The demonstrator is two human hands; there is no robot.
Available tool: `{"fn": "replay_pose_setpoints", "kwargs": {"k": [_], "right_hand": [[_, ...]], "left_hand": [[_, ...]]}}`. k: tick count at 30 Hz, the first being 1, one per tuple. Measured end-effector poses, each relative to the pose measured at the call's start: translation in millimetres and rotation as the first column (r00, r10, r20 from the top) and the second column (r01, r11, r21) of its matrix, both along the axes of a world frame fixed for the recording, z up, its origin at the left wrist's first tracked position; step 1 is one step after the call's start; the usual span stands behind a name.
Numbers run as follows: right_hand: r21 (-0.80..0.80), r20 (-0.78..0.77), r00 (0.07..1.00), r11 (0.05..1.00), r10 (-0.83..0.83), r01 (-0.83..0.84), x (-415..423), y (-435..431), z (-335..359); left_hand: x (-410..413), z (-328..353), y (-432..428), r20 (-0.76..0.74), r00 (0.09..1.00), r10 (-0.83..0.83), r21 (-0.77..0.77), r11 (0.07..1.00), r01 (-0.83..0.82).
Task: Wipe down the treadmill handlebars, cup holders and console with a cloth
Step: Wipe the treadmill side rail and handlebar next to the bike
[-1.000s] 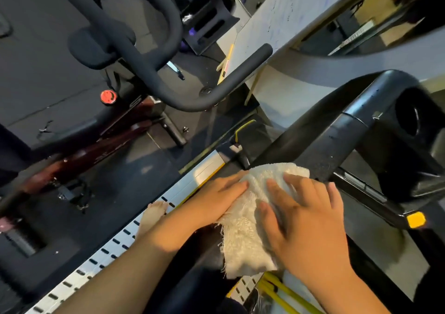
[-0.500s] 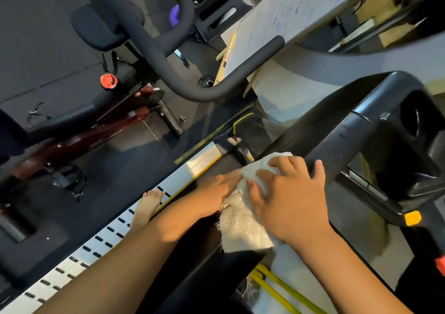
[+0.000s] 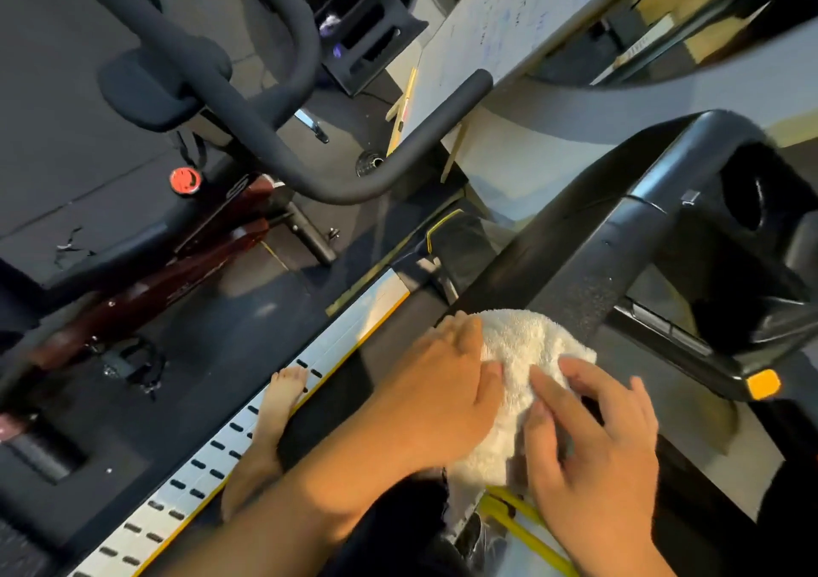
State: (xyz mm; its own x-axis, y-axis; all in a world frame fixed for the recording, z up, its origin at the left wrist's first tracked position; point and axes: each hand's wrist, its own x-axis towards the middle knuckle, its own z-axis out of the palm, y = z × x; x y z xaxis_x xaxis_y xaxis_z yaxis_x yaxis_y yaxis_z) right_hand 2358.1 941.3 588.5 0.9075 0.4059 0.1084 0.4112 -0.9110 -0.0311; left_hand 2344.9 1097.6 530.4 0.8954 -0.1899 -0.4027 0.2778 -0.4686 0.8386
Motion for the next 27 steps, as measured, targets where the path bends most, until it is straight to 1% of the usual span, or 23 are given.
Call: {"fn": "replay_pose_setpoints", "kwargs": {"k": [3, 4, 8, 10, 12, 13, 15, 16, 18, 20, 21, 23, 26, 27], "right_hand": [[0.083, -0.009, 1.0, 0.996, -0.024, 0.025, 22.6, 4.4, -6.6], [0.105, 0.0, 1.0, 0.994, -0.028, 0.028, 26.6, 5.4, -9.3], [0.165, -0.03, 0.998, 0.985, -0.052, 0.056, 1.3, -12.7, -14.1], [0.254, -0.055, 0.997, 0.965, -0.046, 0.059, -4.2, -22.0, -22.7], [0.36, -0.04, 0.998, 0.931, -0.046, 0.058, -3.2, -24.6, -35.6], [0.422, -0.036, 0.998, 0.904, -0.058, 0.068, -3.2, -23.7, -40.3], [0.548, -0.096, 0.991, 0.827, -0.092, 0.13, -11.3, -21.6, -47.8], [0.604, -0.136, 0.985, 0.779, -0.108, 0.169, -16.7, -23.1, -52.9], [0.704, -0.226, 0.968, 0.669, -0.11, 0.24, -23.5, -28.8, -68.8], [0.772, -0.351, 0.935, 0.546, -0.061, 0.325, -25.0, -32.9, -79.5], [0.802, -0.358, 0.933, 0.498, -0.041, 0.33, -24.5, -33.7, -82.7], [0.848, -0.372, 0.928, 0.406, -0.001, 0.341, -23.3, -34.5, -88.4], [0.859, -0.433, 0.889, 0.37, 0.152, 0.355, 0.7, -37.1, -94.6], [0.881, -0.431, 0.883, 0.297, 0.186, 0.368, 11.5, -38.4, -98.5]], "left_hand": [[33.3, -10.5, 0.3, -0.058, 0.996, 0.067, -0.094, 0.993, -0.072], [40.0, -11.4, -0.2, -0.055, 0.994, 0.09, -0.096, 0.991, -0.095], [18.4, 11.3, -14.3, 0.056, 0.995, 0.086, 0.057, 0.994, -0.09], [13.8, 14.8, -20.8, 0.047, 0.992, 0.121, 0.087, 0.988, -0.125], [32.3, 6.5, -24.0, 0.068, 0.977, 0.202, 0.128, 0.969, -0.21], [43.5, 3.2, -25.3, 0.105, 0.977, 0.188, 0.189, 0.96, -0.205], [55.3, 4.9, -32.2, 0.177, 0.981, 0.077, 0.358, 0.924, -0.137], [53.7, 7.9, -39.2, 0.206, 0.978, 0.039, 0.437, 0.891, -0.127], [36.7, 20.4, -56.8, 0.284, 0.959, -0.009, 0.571, 0.805, -0.162], [13.5, 28.0, -79.5, 0.386, 0.916, -0.108, 0.664, 0.722, -0.195], [6.1, 28.2, -89.1, 0.414, 0.897, -0.151, 0.69, 0.695, -0.202], [7.5, 28.2, -96.8, 0.415, 0.884, -0.216, 0.738, 0.648, -0.188], [36.1, 31.6, -101.1, 0.358, 0.867, -0.347, 0.851, 0.504, -0.149], [44.6, 32.6, -105.2, 0.331, 0.867, -0.373, 0.864, 0.489, -0.12]]}}
